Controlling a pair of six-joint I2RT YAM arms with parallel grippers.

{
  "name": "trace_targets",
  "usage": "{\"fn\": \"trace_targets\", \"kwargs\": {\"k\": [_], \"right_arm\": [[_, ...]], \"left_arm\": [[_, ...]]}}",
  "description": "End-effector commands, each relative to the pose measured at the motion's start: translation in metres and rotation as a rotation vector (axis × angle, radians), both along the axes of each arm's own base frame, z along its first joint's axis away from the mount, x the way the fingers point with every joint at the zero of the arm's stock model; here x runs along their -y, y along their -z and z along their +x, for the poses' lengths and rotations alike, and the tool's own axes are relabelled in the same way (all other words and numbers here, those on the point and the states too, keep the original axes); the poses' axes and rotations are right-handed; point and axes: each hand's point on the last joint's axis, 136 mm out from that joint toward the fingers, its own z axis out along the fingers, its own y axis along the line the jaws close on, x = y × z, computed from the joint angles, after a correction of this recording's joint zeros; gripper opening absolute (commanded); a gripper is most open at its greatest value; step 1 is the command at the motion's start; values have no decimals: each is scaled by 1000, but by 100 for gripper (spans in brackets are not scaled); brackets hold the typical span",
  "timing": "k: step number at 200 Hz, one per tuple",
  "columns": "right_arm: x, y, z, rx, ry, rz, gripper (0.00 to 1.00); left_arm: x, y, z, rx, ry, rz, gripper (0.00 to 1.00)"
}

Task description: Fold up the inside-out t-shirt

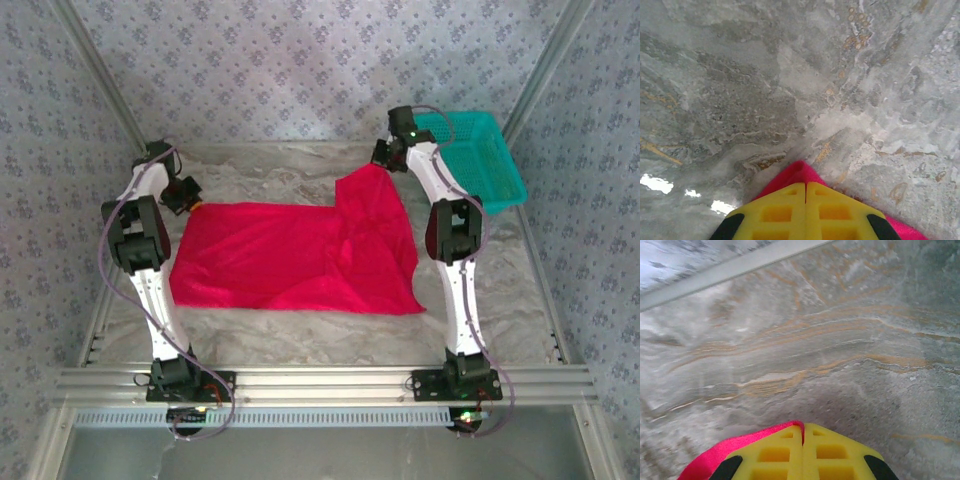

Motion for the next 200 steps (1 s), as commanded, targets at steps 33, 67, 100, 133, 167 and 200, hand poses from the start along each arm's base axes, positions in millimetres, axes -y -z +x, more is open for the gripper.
{"fn": "trace_targets", "kwargs": {"k": [33,67,100,133,167,200], "right_arm": [[-8,-76,-38,80,-49,69,0],[-9,-92,-75,82,-93,77,0],[-12,-89,-127,57,-116,84,0],[-11,-84,-177,75,-117,110,0],[2,-75,-223,54,-95,104,0],[8,-50,-260,-8,-90,111,0]], "left_arm": [[-8,-62,-12,88,-8,36,0],[-7,-79,-27,129,-24,38,0],[-4,-83,-53,139,-35,32,0],[-6,-80,-82,150,-62,33,0],[-21,-74,-111,133,-111,34,0],[-25,-69,-126,123,-132,34,0]]}}
